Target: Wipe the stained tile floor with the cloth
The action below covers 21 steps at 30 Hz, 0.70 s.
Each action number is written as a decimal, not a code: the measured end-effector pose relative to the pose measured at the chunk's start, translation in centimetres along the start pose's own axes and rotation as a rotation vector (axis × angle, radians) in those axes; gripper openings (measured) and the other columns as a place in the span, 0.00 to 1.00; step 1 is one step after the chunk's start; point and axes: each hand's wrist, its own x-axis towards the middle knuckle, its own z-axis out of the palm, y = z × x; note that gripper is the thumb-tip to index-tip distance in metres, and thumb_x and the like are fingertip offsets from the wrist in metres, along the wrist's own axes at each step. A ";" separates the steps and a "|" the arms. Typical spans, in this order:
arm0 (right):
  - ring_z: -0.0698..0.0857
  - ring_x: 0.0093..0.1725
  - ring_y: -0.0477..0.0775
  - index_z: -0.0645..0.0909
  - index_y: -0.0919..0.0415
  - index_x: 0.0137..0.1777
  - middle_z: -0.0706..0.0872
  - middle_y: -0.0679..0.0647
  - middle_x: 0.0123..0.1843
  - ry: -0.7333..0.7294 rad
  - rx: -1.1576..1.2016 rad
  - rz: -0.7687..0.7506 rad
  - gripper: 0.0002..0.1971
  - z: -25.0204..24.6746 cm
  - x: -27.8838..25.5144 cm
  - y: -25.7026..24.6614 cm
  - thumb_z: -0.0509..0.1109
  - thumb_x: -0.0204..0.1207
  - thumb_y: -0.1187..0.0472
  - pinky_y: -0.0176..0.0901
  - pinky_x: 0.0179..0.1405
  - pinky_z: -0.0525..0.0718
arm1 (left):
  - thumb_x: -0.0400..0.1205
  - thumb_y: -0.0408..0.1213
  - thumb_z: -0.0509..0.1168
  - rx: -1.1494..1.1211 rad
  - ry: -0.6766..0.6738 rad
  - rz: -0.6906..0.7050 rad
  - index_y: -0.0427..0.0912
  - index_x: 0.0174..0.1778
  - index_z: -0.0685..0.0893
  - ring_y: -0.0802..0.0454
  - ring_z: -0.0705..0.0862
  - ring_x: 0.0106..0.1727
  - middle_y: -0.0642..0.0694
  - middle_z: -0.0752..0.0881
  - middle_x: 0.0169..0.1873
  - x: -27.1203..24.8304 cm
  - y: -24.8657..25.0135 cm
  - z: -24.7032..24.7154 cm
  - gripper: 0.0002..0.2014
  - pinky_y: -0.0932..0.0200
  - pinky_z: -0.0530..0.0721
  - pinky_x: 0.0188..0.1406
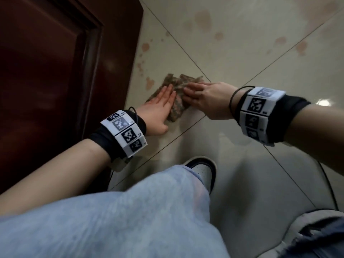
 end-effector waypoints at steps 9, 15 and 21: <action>0.52 0.86 0.63 0.48 0.64 0.85 0.49 0.63 0.86 -0.125 0.021 0.081 0.29 -0.3 4.1 -0.6 0.48 0.85 0.60 0.55 0.85 0.49 | 0.86 0.49 0.48 -0.336 0.111 -0.265 0.32 0.82 0.34 0.43 0.33 0.84 0.35 0.32 0.82 0.7 0.7 0.9 0.38 0.51 0.40 0.85; 0.50 0.86 0.57 0.48 0.59 0.85 0.47 0.56 0.87 -0.090 0.097 0.115 0.29 -1.2 5.5 0.4 0.48 0.85 0.59 0.53 0.84 0.47 | 0.87 0.49 0.45 -0.444 0.140 -0.282 0.32 0.82 0.34 0.44 0.32 0.84 0.35 0.31 0.82 1.2 -0.7 0.1 0.36 0.52 0.37 0.84; 0.47 0.87 0.53 0.46 0.53 0.85 0.45 0.51 0.87 -0.093 0.162 0.174 0.29 -1.7 6.9 1.6 0.48 0.86 0.56 0.55 0.84 0.44 | 0.87 0.52 0.46 -0.460 0.202 -0.316 0.34 0.83 0.35 0.46 0.32 0.84 0.37 0.32 0.82 2.0 -2.2 -0.6 0.38 0.53 0.37 0.83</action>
